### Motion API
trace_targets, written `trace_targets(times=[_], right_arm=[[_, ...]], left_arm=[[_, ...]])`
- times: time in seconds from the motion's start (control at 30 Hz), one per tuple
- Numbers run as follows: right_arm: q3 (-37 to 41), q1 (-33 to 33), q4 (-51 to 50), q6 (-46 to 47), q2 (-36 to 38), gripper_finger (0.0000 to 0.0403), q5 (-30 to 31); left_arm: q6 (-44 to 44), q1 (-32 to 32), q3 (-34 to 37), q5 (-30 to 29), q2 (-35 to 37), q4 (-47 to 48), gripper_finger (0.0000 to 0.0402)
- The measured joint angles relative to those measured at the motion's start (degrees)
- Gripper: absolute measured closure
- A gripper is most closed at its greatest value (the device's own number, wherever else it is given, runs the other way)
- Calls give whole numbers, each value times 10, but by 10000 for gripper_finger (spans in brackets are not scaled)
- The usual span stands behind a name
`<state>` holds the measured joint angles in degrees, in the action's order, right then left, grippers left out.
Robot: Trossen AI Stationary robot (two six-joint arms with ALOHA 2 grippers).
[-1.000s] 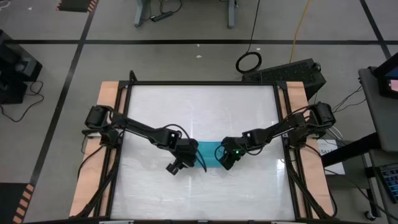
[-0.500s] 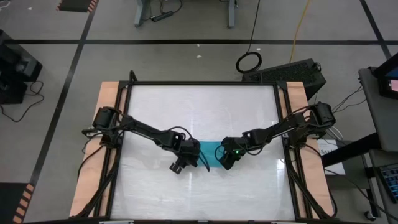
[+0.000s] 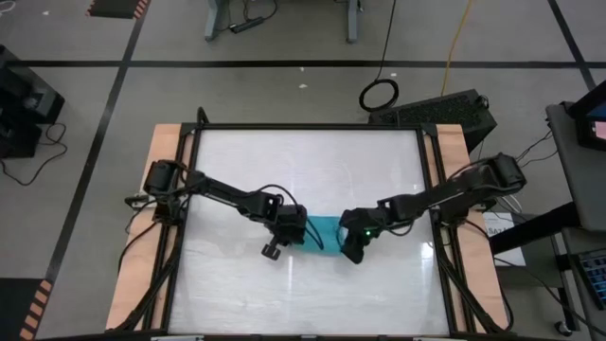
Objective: Roll towel
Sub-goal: Roll the blue towel
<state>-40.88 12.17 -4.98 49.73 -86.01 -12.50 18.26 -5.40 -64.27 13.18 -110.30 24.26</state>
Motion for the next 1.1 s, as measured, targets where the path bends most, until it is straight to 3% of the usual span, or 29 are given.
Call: trace_targets(times=[0.23, 0.37, 0.6, 0.9, 1.1], right_arm=[[0, 58, -23, -94, 71, 207, 99], [0, 99, -46, -132, 78, 171, 143], [-1, 173, 26, -334, 50, 176, 270], [-1, 173, 55, -398, -31, 200, 296], [-1, 165, 60, -434, -48, 210, 350]], left_arm=[[-13, 16, 1, 61, -1, 0, 387], [-15, 25, 1, 96, -1, 1, 387], [-15, 41, 2, 143, -2, 5, 388], [-15, 54, 3, 164, -3, 5, 383], [-15, 56, 3, 175, -3, 7, 384]])
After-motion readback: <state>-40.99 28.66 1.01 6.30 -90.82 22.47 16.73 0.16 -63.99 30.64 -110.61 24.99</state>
